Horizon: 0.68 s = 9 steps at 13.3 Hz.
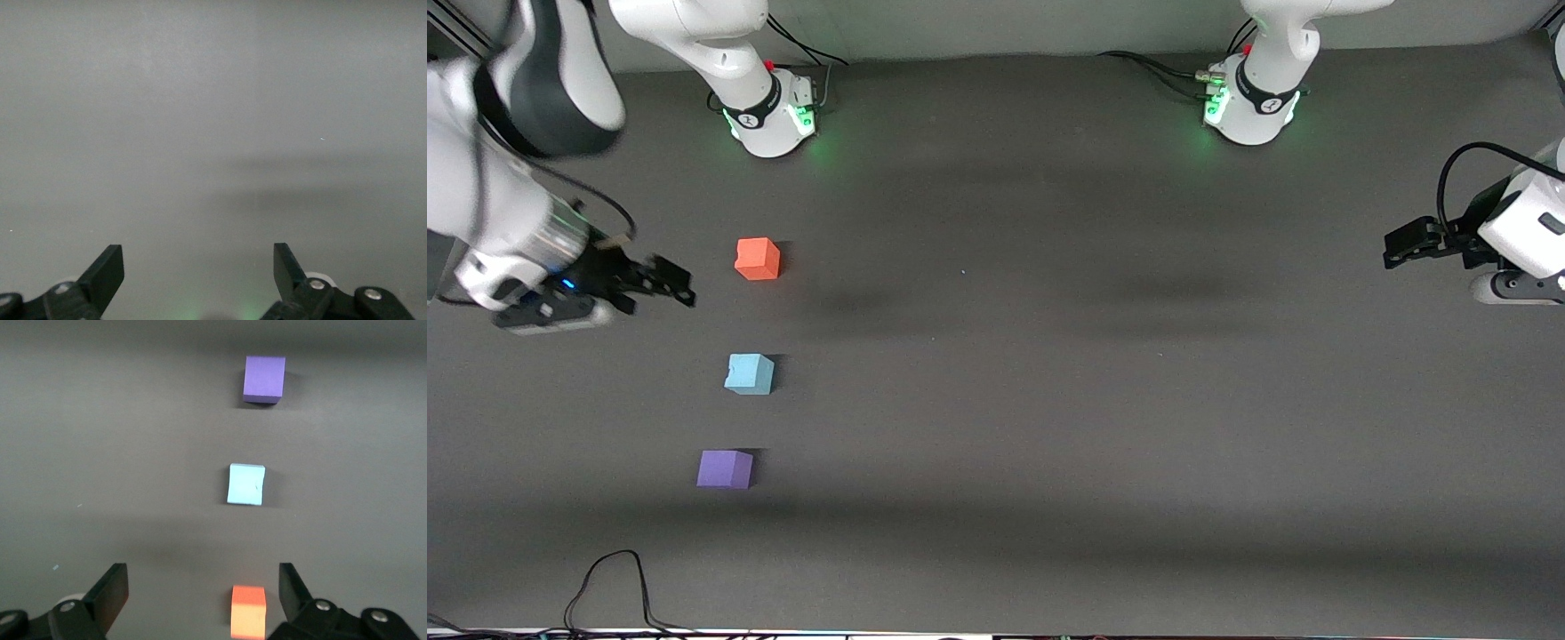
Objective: Place blue block between orange and purple blocks
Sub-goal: 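Open the right gripper and raise it away from the cubes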
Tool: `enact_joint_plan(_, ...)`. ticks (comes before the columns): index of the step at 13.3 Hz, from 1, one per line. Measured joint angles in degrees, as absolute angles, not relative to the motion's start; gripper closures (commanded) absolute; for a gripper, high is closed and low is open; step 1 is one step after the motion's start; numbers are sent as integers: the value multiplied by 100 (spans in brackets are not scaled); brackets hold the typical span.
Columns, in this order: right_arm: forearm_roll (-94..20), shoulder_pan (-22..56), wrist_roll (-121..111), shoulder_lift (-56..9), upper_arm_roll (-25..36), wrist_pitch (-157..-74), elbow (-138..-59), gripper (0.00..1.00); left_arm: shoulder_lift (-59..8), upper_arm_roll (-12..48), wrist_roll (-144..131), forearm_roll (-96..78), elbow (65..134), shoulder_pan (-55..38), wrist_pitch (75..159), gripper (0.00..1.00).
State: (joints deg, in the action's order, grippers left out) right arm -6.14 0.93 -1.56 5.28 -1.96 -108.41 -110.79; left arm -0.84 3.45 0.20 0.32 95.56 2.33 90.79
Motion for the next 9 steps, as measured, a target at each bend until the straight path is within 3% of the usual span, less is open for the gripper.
enact_joint_plan(3, -614, 230, -155, 619, -97, -9731, -10243, 0, -84, 345, 20, 32, 9556, 233, 9079, 0)
enact_joint_plan(4, -614, 554, -154, 616, 185, -9563, -10110, 0, -84, 345, 19, 32, 9556, 233, 9079, 0)
enact_joint_plan(6, -614, 1074, -154, 605, 694, -9478, -10047, 0, -84, 345, 19, 32, 9556, 233, 9079, 0)
enact_joint_plan(9, -609, 1134, -154, 566, 764, -9432, -10047, 0, -84, 345, 14, 32, 9556, 233, 9079, 0)
